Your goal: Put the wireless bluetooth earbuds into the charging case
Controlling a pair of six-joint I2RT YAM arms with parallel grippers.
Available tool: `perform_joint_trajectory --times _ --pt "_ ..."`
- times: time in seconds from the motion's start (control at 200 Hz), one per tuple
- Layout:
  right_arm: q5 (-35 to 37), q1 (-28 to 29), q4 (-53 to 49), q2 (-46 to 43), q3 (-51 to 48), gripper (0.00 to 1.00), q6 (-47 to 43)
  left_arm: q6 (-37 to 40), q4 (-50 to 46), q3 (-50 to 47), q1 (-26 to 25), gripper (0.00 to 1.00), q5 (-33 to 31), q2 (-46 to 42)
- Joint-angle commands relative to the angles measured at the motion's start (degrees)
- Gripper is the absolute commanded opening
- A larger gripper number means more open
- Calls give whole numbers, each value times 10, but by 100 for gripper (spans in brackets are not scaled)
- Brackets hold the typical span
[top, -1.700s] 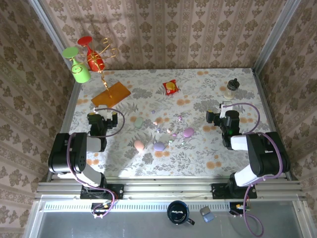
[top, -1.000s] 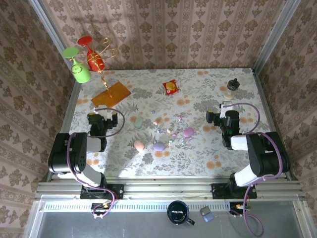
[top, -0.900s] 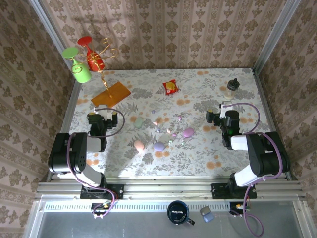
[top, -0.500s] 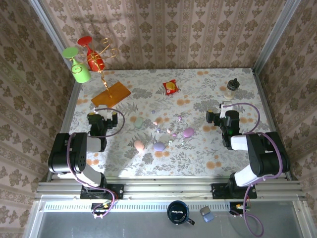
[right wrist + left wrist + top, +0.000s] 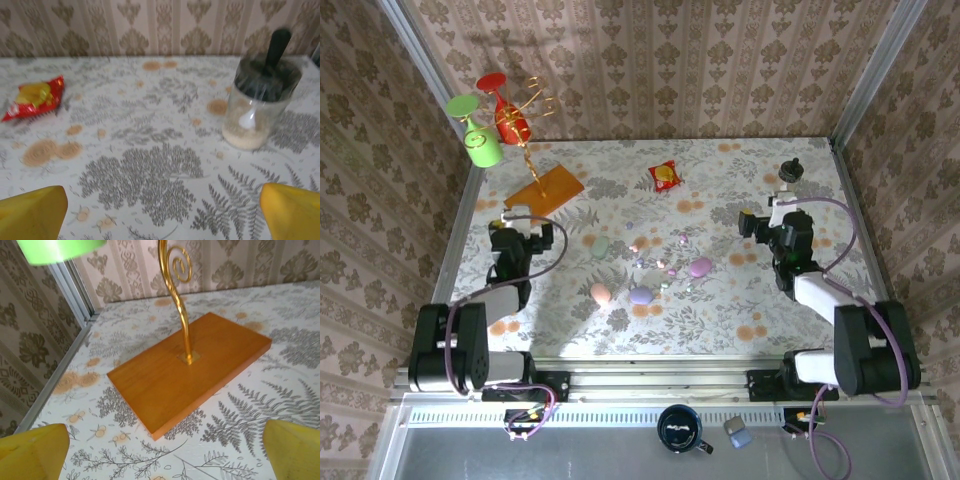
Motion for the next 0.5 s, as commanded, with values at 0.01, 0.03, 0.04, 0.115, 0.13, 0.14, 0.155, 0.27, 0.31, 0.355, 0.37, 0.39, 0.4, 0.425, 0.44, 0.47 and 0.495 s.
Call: perform_joint_trajectory --times 0.01,0.03,0.04,0.115,0.13,0.14,0.155,0.27,0.31,0.355,0.37,0.39,0.4,0.425,0.44,0.47,0.495 --pt "-27 -1 -55 -65 6 100 24 -12 -120 33 -29 100 -19 -62" --pt "-33 -1 -63 -78 6 100 27 -14 -133 37 -36 100 -21 -72" --pt "-36 -1 -67 -83 6 100 30 -15 -144 39 -39 100 -21 -76" --pt "-62 0 -89 -128 1 100 50 -19 -198 57 -66 100 -21 -106" --pt "-68 0 -94 -135 0 100 55 -20 -210 60 -72 100 -21 -112" --pt "-71 0 -96 -140 0 100 58 -20 -219 62 -77 100 -21 -115" --pt "-77 1 -101 -148 -1 100 64 -20 -231 65 -83 100 -21 -120" --pt "-132 1 -166 -192 10 100 109 -24 -317 93 -124 100 -2 -145" --pt "-119 4 -203 -198 22 100 148 -27 -351 109 -136 100 4 -146" --pt "-99 9 -264 -202 41 100 199 -26 -388 128 -149 100 10 -143" --pt "-106 11 -280 -202 46 100 202 -24 -401 134 -154 100 11 -141" --pt "-130 14 -292 -199 52 100 194 -21 -419 144 -161 100 14 -136" --pt "-138 15 -294 -198 52 100 190 -20 -428 149 -163 100 15 -133" --pt "-148 21 -298 -197 52 100 186 -15 -452 162 -170 100 21 -127" --pt "-151 26 -301 -197 52 100 184 -12 -466 170 -173 100 24 -121" --pt "-158 35 -305 -196 52 100 183 -7 -491 185 -180 100 28 -109" --pt "-167 44 -304 -195 50 100 183 -4 -512 196 -186 100 31 -100"
